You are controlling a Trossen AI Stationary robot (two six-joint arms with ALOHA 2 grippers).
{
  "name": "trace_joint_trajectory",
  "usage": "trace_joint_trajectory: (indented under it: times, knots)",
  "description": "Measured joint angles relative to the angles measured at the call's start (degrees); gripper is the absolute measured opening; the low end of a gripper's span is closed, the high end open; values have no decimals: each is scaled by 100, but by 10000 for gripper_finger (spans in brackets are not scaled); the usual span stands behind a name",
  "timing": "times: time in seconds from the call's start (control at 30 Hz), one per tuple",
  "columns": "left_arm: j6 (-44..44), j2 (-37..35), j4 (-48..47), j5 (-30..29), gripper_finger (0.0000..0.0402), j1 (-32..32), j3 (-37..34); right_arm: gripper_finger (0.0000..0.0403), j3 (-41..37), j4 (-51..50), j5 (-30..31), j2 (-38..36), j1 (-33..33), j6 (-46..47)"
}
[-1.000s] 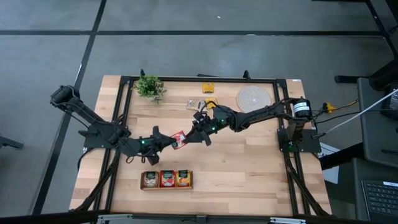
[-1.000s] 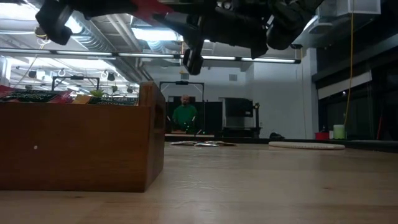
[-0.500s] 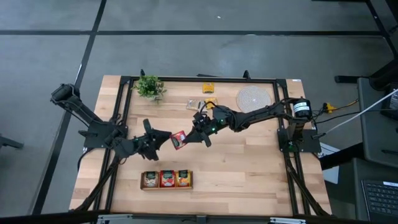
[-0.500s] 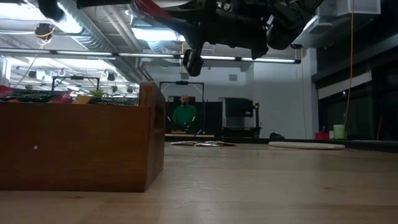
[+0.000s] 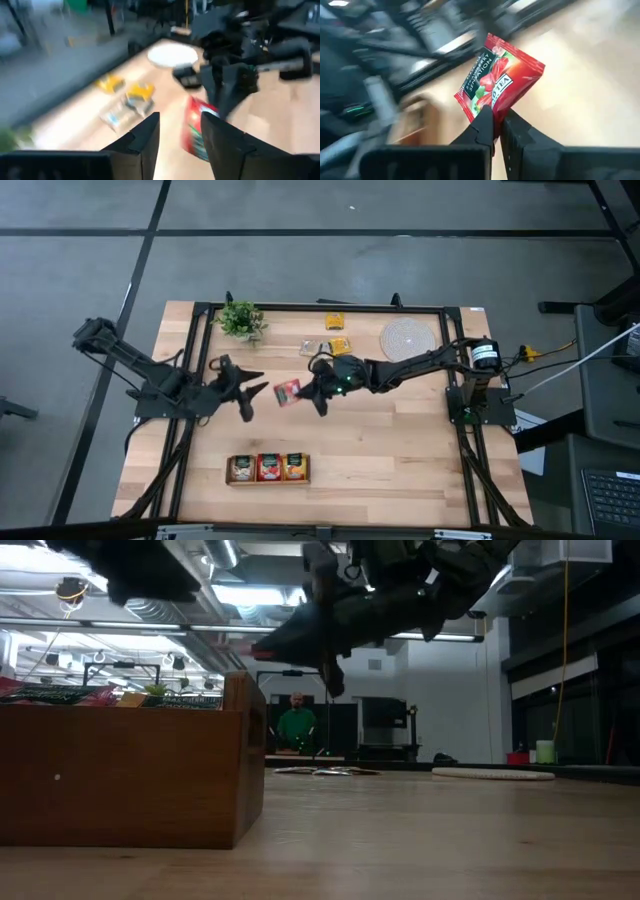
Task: Pick & Place Tea
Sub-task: Put the red tea bag into the middle section of the wooden organizer
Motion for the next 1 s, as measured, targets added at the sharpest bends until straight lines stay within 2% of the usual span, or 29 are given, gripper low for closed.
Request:
trace_joint_trajectory:
  times: [0.07, 0.17, 0.23, 0.3, 0.43, 0.7, 1.0]
  knots:
    - [-626, -108, -233, 510, 149, 266, 1, 18, 0, -22, 854, 0, 104, -356]
    - [-912, -149, -323, 1105, 160, 601, 2, 18, 0, 49, 2000, 0, 285, -931]
    - [-959, -144, -303, 1268, 167, 781, 2, 18, 0, 174, 2537, 0, 396, -1273]
    - [-961, -107, -303, 1387, 175, 983, 2, 18, 0, 281, 2813, 0, 487, -1579]
    - [-847, -78, -180, 1768, 186, 1358, 2, 18, 0, 631, 2978, 0, 597, -1926]
    - [186, 102, 858, 2480, 198, 1647, 9, 21, 4, 1365, 2989, 0, 602, -2318]
    - [366, 293, 932, 2124, 178, 1656, 9, 19, 4, 1433, 2985, 0, 606, -2326]
